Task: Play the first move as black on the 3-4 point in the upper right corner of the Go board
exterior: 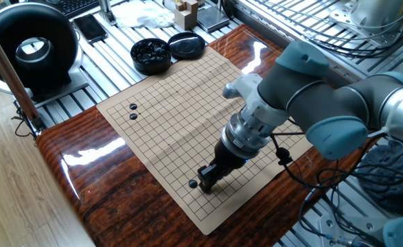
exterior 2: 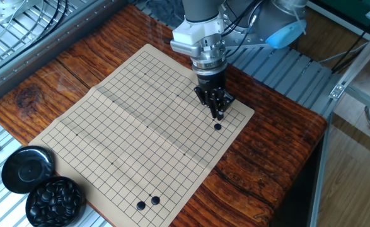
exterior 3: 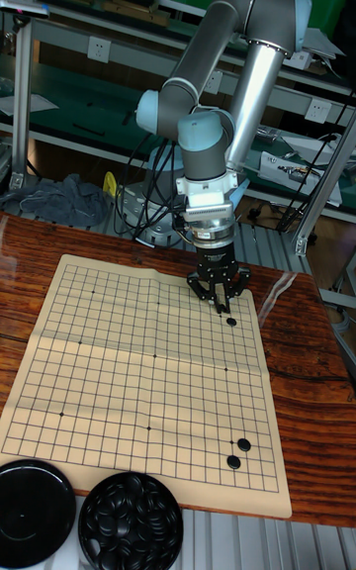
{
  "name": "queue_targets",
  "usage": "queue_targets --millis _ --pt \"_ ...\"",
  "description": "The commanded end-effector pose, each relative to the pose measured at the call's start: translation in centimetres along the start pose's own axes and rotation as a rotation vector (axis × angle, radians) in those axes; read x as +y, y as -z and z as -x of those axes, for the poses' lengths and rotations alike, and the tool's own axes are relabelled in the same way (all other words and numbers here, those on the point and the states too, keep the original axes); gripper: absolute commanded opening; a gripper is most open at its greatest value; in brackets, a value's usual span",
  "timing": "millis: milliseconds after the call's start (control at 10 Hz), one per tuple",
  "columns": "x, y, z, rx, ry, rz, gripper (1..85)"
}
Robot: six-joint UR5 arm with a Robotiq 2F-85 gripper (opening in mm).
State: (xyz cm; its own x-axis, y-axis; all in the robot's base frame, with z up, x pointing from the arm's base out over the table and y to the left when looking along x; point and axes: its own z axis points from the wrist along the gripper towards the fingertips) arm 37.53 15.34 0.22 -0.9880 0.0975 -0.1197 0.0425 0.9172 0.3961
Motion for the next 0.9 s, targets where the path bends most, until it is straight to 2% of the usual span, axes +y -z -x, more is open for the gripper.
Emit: queue_targets --millis 0,400,800 --pt "0.13 0.19 0.13 -0.001 -0.008 0.006 20.7" --pt "0.39 0.17 0.17 -0.002 -0.011 0.017 22.0" --pt "0.63 0.15 0.20 -0.003 -0.011 0.026 31.3"
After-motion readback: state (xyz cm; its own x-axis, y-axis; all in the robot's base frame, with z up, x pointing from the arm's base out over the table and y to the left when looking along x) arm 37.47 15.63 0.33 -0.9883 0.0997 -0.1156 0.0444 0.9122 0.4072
